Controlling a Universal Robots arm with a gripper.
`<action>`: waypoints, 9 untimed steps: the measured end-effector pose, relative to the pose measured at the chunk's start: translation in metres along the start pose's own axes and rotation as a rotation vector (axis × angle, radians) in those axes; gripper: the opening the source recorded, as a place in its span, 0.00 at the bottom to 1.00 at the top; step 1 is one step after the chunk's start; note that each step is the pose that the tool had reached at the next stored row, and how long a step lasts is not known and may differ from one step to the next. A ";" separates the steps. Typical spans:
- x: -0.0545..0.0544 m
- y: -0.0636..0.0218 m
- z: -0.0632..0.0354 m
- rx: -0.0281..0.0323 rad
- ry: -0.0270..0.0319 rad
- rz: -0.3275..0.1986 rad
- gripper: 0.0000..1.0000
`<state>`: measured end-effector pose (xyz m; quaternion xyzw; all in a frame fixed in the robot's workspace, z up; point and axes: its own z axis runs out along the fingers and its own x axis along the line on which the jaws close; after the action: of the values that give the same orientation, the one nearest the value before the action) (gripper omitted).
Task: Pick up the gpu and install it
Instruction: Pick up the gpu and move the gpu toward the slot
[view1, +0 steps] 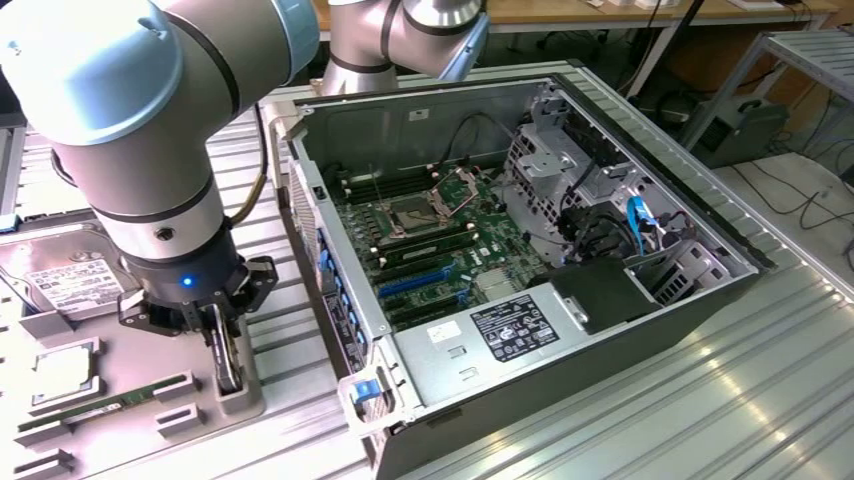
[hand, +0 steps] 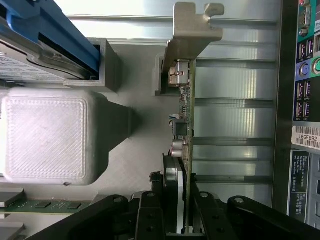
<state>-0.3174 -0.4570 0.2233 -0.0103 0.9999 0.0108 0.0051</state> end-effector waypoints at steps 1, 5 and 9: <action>0.000 0.0000 0.0000 0.0000 0.0000 0.000 0.29; 0.000 0.0000 0.0000 0.0000 0.0000 0.000 0.29; 0.000 0.0003 -0.0127 -0.0001 -0.0001 0.000 0.29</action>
<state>-0.3173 -0.4570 0.2361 -0.0104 0.9999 0.0108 0.0051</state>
